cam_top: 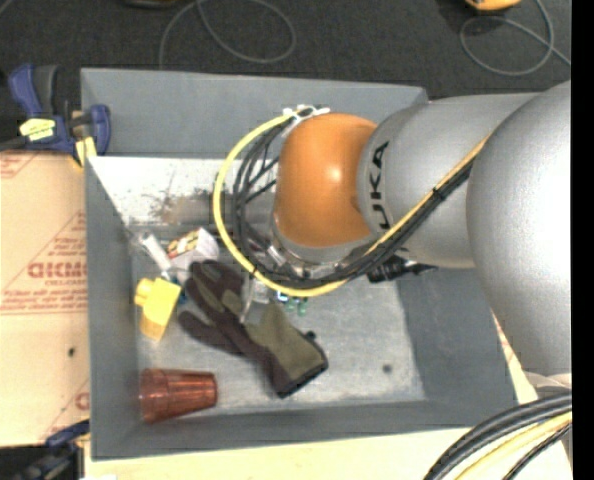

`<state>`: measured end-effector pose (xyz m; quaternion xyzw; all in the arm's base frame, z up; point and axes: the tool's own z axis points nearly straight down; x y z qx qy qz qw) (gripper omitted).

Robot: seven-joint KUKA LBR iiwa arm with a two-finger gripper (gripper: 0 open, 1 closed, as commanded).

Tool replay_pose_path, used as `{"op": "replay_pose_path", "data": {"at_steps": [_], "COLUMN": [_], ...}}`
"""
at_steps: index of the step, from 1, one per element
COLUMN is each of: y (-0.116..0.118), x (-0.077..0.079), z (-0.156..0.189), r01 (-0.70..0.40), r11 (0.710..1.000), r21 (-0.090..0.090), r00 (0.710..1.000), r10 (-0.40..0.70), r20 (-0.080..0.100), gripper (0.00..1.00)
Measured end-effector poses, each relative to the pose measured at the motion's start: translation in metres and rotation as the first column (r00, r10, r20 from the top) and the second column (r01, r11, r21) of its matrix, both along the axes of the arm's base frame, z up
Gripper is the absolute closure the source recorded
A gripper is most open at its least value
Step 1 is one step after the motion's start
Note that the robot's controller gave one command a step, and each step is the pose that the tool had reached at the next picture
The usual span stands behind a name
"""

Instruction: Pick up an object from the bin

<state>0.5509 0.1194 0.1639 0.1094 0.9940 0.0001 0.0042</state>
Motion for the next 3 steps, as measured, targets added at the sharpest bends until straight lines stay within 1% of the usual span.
{"op": "replay_pose_path", "data": {"at_steps": [1,2,3], "y": [-0.01,0.003,0.031], "x": [-0.006,-0.025,-0.031], "z": [-0.003,0.009,0.023], "r01": [0.169,-0.012,0.104], "r11": [0.986,1.0,0.995], "r21": [0.002,-0.002,0.002], "r00": [0.986,1.0,0.995], "r10": [-0.169,0.012,-0.104], "r20": [-0.002,-0.002,0.0], "gripper": [1.0,1.0,1.0]}}
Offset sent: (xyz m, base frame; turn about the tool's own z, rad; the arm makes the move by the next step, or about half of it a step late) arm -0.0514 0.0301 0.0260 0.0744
